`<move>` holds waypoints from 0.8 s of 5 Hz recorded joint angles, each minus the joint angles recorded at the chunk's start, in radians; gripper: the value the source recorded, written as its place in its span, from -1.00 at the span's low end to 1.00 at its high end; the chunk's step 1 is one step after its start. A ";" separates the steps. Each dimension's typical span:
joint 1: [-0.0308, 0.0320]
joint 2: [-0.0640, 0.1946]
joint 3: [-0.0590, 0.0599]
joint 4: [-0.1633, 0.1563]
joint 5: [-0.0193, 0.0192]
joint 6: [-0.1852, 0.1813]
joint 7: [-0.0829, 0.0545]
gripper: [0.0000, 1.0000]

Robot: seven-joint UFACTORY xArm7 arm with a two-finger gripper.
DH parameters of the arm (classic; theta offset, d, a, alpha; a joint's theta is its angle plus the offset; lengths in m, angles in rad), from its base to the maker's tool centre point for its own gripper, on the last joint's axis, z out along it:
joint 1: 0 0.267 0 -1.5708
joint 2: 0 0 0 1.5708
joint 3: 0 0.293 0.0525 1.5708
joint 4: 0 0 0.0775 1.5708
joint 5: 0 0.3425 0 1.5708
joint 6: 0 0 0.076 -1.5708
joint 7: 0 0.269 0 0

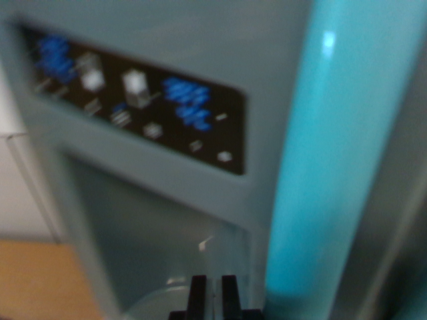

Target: Close fridge door

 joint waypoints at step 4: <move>0.0000 0.075 -0.046 0.059 0.0000 0.000 0.000 1.00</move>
